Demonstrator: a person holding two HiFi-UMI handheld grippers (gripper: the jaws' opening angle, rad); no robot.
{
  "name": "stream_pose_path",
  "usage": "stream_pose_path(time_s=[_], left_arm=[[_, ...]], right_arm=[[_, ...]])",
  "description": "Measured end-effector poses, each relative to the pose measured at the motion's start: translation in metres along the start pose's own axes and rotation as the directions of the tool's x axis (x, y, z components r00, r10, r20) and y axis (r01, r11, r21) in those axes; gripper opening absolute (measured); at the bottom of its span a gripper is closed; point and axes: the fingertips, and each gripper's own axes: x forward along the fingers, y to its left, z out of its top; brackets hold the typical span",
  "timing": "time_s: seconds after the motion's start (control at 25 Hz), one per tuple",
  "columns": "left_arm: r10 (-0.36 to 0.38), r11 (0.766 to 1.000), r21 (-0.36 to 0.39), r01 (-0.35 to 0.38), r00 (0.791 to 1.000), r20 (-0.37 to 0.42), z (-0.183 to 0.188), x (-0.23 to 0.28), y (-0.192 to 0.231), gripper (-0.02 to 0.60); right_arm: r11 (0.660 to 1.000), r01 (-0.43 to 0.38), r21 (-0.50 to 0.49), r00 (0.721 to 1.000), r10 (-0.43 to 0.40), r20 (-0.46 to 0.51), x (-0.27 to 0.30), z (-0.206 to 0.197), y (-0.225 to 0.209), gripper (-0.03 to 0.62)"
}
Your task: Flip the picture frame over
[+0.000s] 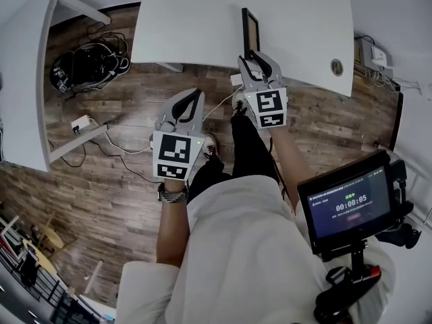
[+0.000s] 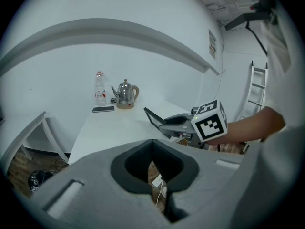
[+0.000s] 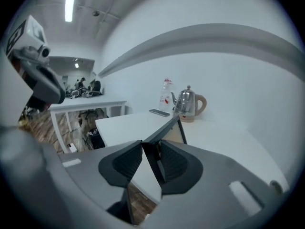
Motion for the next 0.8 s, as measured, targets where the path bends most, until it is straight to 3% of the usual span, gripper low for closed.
stream_pose_path(time_s=[0.12,0.32,0.56,0.8], left_arm=[[-0.009,1.000,0.008,0.009,1.000,0.003,0.003,0.003,-0.001,0.002],[-0.024,1.000,0.015,0.024,1.000,-0.004,0.003,0.006,-0.002,0.002],[-0.040,0.998,0.038,0.040,0.999,-0.002,0.010,0.007,-0.024,0.002],[-0.066,0.996,0.065,0.065,0.998,0.003,0.018,0.017,-0.043,0.002]], right_arm=[[0.987,0.026,0.161,0.999,-0.032,0.030,-0.005,0.002,-0.019,0.115],[0.918,0.060,0.391,0.995,-0.086,0.049,-0.014,-0.002,-0.044,0.106],[0.870,0.101,0.483,0.990,-0.135,0.036,-0.041,-0.013,-0.066,0.095],[0.848,0.133,0.513,0.988,-0.157,0.003,-0.058,-0.031,-0.083,0.089]])
